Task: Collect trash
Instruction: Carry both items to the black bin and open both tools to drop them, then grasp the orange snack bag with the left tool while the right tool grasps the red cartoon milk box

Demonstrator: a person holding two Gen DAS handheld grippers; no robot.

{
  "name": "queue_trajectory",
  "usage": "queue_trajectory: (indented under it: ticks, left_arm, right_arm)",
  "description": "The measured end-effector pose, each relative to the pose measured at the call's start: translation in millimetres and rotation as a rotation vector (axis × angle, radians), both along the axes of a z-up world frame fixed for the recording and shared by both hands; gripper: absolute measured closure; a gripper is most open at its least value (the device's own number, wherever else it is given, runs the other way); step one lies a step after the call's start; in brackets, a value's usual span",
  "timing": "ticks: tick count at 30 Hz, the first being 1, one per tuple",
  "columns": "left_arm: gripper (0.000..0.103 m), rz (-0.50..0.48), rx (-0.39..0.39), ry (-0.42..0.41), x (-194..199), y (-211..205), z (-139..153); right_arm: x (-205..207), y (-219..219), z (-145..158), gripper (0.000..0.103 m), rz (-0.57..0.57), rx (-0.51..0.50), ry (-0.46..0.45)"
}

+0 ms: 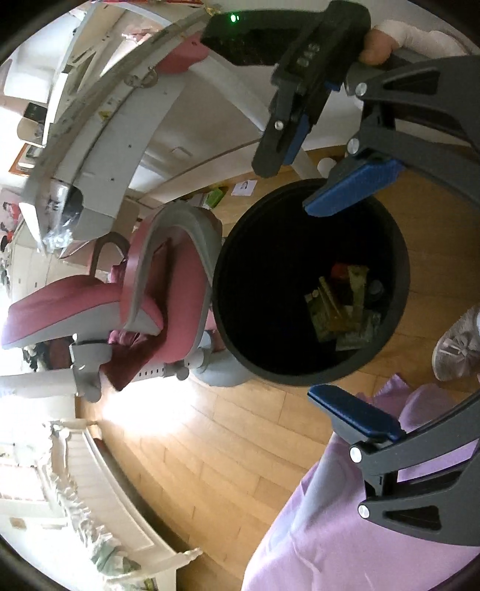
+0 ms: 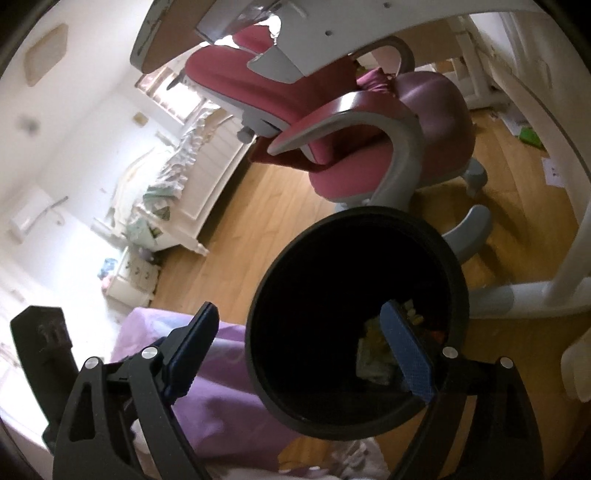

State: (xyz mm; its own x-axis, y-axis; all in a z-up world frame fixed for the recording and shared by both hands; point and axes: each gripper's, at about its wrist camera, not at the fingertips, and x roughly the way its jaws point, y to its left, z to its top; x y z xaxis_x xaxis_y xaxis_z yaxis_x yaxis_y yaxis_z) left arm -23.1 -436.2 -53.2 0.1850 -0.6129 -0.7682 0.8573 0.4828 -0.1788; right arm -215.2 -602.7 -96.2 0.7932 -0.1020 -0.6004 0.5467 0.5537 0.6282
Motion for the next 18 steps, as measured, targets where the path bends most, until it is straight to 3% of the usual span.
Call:
queue_trajectory:
  ticks: [9,18]
  left_arm:
    - [0.011,0.142,-0.109,-0.006,13.1,84.3,41.6]
    - [0.011,0.46,-0.143,-0.056,43.7,233.3,62.3]
  right_arm:
    - [29.3,35.5,10.6,0.015,0.118,-0.014,-0.005]
    - [84.4,114.7,38.8,0.015,0.373,-0.074,-0.011]
